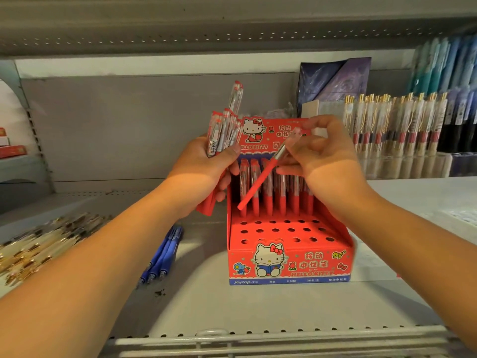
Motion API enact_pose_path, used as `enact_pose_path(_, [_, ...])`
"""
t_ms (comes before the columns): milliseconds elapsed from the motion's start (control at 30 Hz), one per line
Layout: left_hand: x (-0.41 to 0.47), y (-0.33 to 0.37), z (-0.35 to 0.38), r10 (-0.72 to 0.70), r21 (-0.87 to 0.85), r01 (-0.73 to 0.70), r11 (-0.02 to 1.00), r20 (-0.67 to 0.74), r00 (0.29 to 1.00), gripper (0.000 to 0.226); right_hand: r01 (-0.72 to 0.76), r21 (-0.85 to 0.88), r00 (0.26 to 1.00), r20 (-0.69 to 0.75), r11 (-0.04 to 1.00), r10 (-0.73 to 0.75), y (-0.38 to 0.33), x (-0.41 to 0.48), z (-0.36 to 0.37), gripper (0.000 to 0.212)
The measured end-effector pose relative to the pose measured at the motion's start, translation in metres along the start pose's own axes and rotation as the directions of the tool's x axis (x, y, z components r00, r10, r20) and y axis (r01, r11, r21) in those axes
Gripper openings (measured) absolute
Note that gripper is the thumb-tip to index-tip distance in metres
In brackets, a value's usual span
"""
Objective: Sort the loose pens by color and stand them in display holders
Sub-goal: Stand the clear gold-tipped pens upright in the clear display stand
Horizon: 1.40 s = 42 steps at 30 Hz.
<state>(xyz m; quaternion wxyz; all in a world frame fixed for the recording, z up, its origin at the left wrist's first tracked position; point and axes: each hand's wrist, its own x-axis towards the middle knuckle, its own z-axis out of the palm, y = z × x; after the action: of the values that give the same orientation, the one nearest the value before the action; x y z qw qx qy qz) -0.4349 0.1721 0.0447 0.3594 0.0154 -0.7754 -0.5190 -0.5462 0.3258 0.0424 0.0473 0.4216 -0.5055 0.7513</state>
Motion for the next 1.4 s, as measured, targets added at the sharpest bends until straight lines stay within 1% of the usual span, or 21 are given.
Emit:
enact_pose_path(133, [0.000, 0.000, 0.001, -0.030, -0.082, 0.033, 0.996, 0.033, 0.999, 0.017, 0.110, -0.168, 0.990, 0.106, 0.980, -0.093, 0.010, -0.005, 0.005, 0.036])
enact_pose_path(233, [0.000, 0.000, 0.001, -0.025, -0.106, 0.031, 0.994, 0.057, 0.998, 0.021, 0.142, -0.232, 0.981, 0.159, 0.962, -0.107, 0.013, -0.006, 0.007, 0.039])
enact_pose_path(300, [-0.001, 0.000, 0.001, -0.024, -0.111, 0.031, 0.993, 0.064, 0.998, 0.020, 0.162, -0.245, 0.974, 0.195, 0.956, -0.115, 0.014, -0.007, 0.008, 0.039])
enact_pose_path(400, [-0.002, 0.001, 0.001, -0.014, -0.149, 0.025, 0.989, 0.074, 0.997, 0.020, 0.187, -0.275, 0.959, 0.258, 0.943, -0.115, 0.017, -0.009, 0.011, 0.039])
enact_pose_path(467, [-0.003, 0.002, 0.002, 0.004, -0.188, 0.012, 0.982, 0.086, 0.996, 0.020, 0.186, -0.305, 0.946, 0.311, 0.934, -0.087, 0.019, -0.011, 0.014, 0.040])
enact_pose_path(567, [-0.004, 0.006, 0.001, 0.030, -0.239, -0.008, 0.971, 0.086, 0.996, 0.020, 0.165, -0.336, 0.936, 0.349, 0.927, -0.040, 0.021, -0.011, 0.014, 0.044])
enact_pose_path(667, [-0.004, 0.008, 0.001, 0.041, -0.263, -0.016, 0.965, 0.092, 0.995, 0.019, 0.184, -0.381, 0.924, 0.382, 0.906, -0.027, 0.021, -0.012, 0.013, 0.036])
enact_pose_path(733, [-0.005, 0.008, 0.002, 0.047, -0.245, -0.016, 0.969, 0.122, 0.991, 0.019, 0.203, -0.429, 0.911, 0.413, 0.880, -0.008, 0.020, -0.014, 0.014, 0.030])
enact_pose_path(800, [-0.006, 0.007, 0.002, 0.039, -0.231, -0.003, 0.973, 0.151, 0.988, 0.015, 0.201, -0.433, 0.908, 0.419, 0.879, -0.002, 0.019, -0.014, 0.014, 0.023])
enact_pose_path(867, [-0.007, 0.007, 0.002, 0.034, -0.227, 0.009, 0.974, 0.184, 0.982, 0.012, 0.199, -0.404, 0.920, 0.390, 0.893, -0.029, 0.015, -0.013, 0.014, 0.019])
enact_pose_path(900, [-0.007, 0.006, 0.002, 0.033, -0.225, 0.015, 0.974, 0.206, 0.978, 0.012, 0.179, -0.363, 0.932, 0.360, 0.914, -0.040, 0.013, -0.012, 0.015, 0.019])
enact_pose_path(933, [-0.008, 0.006, 0.002, 0.030, -0.222, 0.022, 0.975, 0.231, 0.972, 0.012, 0.131, -0.293, 0.946, 0.323, 0.947, -0.031, 0.010, -0.011, 0.015, 0.019])
enact_pose_path(1000, [-0.008, 0.005, 0.001, 0.025, -0.209, 0.037, 0.977, 0.285, 0.958, 0.013, -0.025, -0.109, 0.962, 0.268, 0.994, 0.053, 0.005, -0.009, 0.014, 0.018])
enact_pose_path(1033, [-0.008, 0.005, 0.001, 0.023, -0.199, 0.041, 0.979, 0.310, 0.950, 0.012, -0.097, -0.026, 0.961, 0.258, 0.995, 0.100, 0.002, -0.008, 0.013, 0.016])
enact_pose_path(1100, [-0.010, 0.004, 0.002, 0.011, -0.187, 0.057, 0.981, 0.345, 0.939, 0.011, -0.175, 0.078, 0.957, 0.247, 0.981, 0.151, 0.000, -0.007, 0.010, 0.012])
enact_pose_path(1233, [-0.011, 0.005, 0.004, 0.005, -0.178, 0.064, 0.982, 0.365, 0.931, 0.018, -0.197, 0.107, 0.957, 0.235, 0.975, 0.168, 0.000, -0.006, 0.008, 0.011])
enact_pose_path(1333, [-0.011, 0.008, 0.003, -0.020, -0.181, 0.084, 0.980, 0.333, 0.943, 0.025, -0.202, 0.131, 0.961, 0.219, 0.971, 0.170, 0.000, -0.005, 0.007, 0.012])
enact_pose_path(1400, [-0.010, 0.008, 0.002, -0.030, -0.180, 0.088, 0.980, 0.301, 0.953, 0.023, -0.188, 0.171, 0.970, 0.190, 0.967, 0.155, -0.002, -0.004, 0.007, 0.016])
